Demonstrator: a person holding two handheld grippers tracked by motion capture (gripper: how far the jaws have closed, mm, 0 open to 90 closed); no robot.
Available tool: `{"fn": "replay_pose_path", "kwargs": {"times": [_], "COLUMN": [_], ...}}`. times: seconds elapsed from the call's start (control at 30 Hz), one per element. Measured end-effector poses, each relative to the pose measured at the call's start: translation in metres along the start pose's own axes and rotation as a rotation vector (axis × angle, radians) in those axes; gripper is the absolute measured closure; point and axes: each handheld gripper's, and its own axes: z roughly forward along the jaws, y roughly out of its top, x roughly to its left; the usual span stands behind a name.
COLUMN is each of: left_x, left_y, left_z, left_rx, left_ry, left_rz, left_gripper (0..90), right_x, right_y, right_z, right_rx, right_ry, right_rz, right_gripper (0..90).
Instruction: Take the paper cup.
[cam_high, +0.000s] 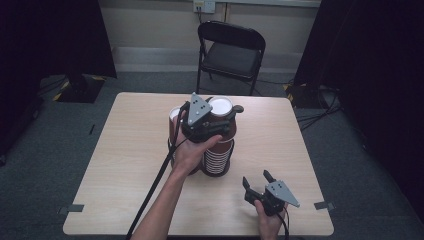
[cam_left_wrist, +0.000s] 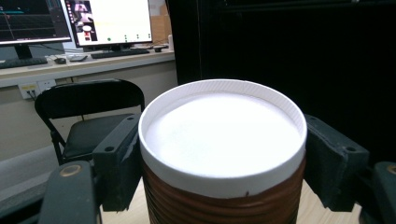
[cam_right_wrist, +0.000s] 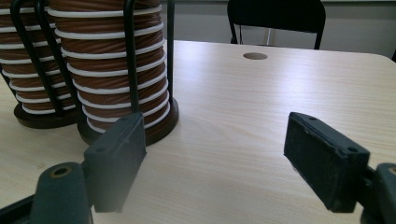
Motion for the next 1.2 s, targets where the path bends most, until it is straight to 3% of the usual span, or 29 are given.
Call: {"fn": "replay_pose_path", "kwargs": {"times": [0.1,0.53,1.2], "left_x": [0.003,0.005,0.011], "left_y": [0.002,0.010,0.021], "left_z": [-0.002,-0.014,-0.041], "left_rx": [-0.016,-0.086,-0.184], "left_ry": [-0.008,-0.015,-0.041], "left_rz": [-0.029,-0.034,-0.094], "left_gripper": [23.3,23.3,23.3], "right_x": [0.000,0.000,0.000], "right_y": [0.000,0.000,0.000], "right_z": [0.000,0.000,0.000], "right_rx": [0.001,0.000,-0.001], "right_ry": [0.000,0.000,-0.001], "right_rz": [0.001,0.000,-0.003], "right_gripper": [20.1,20.1,20.1]}}
